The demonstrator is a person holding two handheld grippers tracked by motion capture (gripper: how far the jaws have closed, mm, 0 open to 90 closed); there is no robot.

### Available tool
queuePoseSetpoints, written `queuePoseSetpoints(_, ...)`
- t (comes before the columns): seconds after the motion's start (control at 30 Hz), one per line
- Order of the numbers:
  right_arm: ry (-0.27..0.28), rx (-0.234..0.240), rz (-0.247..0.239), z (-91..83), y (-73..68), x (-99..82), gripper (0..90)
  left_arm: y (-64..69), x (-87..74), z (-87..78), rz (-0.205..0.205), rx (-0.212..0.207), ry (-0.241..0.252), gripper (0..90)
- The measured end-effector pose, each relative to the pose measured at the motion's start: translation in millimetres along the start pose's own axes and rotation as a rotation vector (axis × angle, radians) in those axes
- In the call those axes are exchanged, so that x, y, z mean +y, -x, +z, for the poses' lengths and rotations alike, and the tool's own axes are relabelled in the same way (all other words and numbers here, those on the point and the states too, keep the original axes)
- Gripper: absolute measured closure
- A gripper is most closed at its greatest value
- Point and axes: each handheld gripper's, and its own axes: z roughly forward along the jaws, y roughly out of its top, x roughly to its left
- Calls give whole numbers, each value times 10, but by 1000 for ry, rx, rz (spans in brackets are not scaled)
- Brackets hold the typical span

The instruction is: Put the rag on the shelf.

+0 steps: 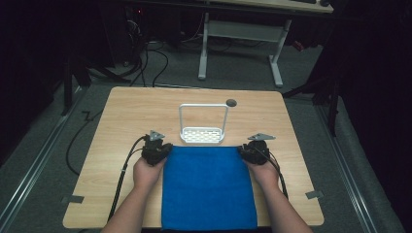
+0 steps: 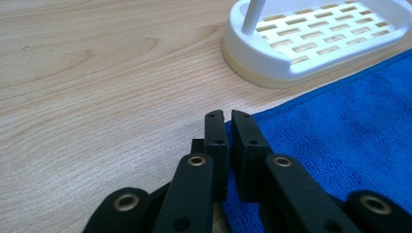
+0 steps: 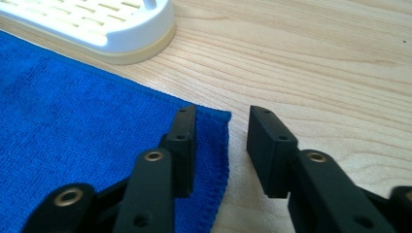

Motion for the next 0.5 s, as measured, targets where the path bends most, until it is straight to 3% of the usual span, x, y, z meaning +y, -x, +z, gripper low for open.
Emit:
queuePoseSetpoints(0.07,3,-9,-27,4,-34,-7,704,3,0,0,5,3,0,864)
queuePoseSetpoints(0.1,7,-5,-49,5,-56,-12,786,5,0,1,5,2,-1,867)
queuePoseSetpoints(0.13,7,-5,-49,5,-56,-12,786,5,0,1,5,2,-1,868)
queuePoseSetpoints(0.2,3,9,-63,4,-81,-11,872,9,0,2,8,3,0,869)
queuePoseSetpoints(0.33,18,24,-65,-50,-146,0,889,10,-7,-17,14,-11,11,872)
queuePoseSetpoints(0.5,116,51,-30,-239,-182,-9,889,67,-36,-71,93,-34,48,875)
